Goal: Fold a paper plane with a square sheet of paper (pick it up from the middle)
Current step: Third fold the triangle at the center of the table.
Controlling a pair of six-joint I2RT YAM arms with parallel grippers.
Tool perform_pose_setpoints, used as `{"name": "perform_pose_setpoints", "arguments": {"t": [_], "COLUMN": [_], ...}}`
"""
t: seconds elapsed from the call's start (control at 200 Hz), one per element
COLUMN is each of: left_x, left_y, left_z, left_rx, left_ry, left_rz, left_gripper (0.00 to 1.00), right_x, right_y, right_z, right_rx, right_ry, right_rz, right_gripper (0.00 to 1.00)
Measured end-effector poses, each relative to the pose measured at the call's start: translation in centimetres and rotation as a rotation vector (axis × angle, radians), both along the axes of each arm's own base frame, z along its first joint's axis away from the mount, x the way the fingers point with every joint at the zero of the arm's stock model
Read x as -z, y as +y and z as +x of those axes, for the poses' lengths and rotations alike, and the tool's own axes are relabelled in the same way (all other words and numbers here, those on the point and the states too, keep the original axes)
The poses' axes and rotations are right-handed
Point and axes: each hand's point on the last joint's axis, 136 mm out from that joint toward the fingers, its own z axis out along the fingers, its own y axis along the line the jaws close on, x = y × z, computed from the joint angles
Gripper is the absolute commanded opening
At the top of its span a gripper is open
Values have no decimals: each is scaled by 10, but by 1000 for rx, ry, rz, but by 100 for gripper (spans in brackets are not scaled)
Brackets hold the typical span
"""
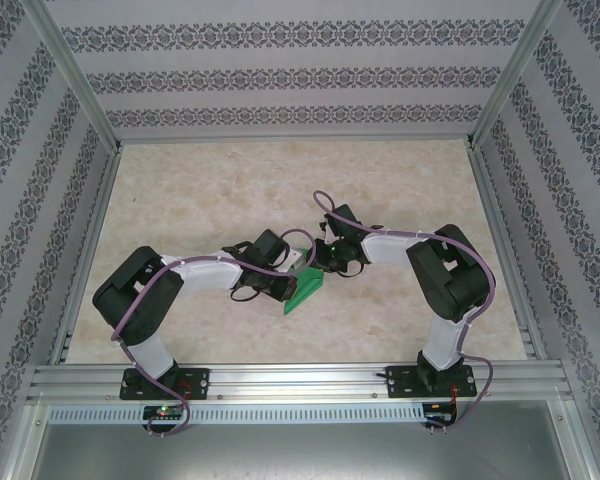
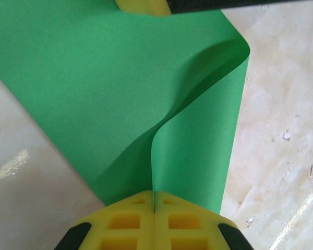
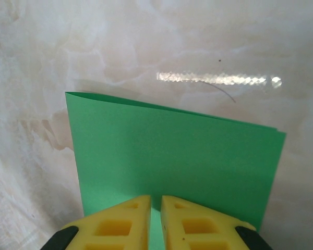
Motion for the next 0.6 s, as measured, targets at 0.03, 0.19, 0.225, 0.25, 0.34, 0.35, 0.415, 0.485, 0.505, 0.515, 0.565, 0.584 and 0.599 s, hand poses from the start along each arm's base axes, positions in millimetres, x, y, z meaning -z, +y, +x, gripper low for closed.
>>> {"name": "perform_pose_setpoints", "arguments": {"t": [0.03,0.19,0.225,0.25,0.34,0.35,0.415,0.485,0.505,0.515,0.565,0.584,0.599], "left_x": [0,-1,-1,-1,-1,0,0,0,-1,-1,-1,-2,-2], "left_y": [0,0,0,0,0,1,0,0,0,0,1,1,2], "left_z": [0,1,1,1,1,1,1,1,1,1,2,2,2], "left_rx": [0,-3,-4,-4,-4,-4,-4,-4,-4,-4,-6,-7,-8], "left_ry": [0,-7,-9,-9,-9,-9,-9,-9,-10,-10,-13,-16,-17], "left_rz": [0,-1,1,1,1,1,1,1,0,0,2,1,3], "left_gripper": [1,1,1,1,1,1,1,2,2,2,2,2,2], "right_x": [0,0,0,0,0,0,0,0,0,0,0,0,0], "right_y": [0,0,0,0,0,0,0,0,0,0,-1,-1,-1], "right_z": [0,0,0,0,0,0,0,0,0,0,0,0,0], "right_rx": [0,4,4,4,4,4,4,5,5,5,5,5,5], "right_ry": [0,2,2,2,2,2,2,1,1,1,1,1,1], "right_rz": [0,-1,-1,0,-1,-1,-1,-1,-1,-1,-2,-3,-3], "right_gripper": [14,13,13,13,13,13,13,13,13,13,13,12,12]}}
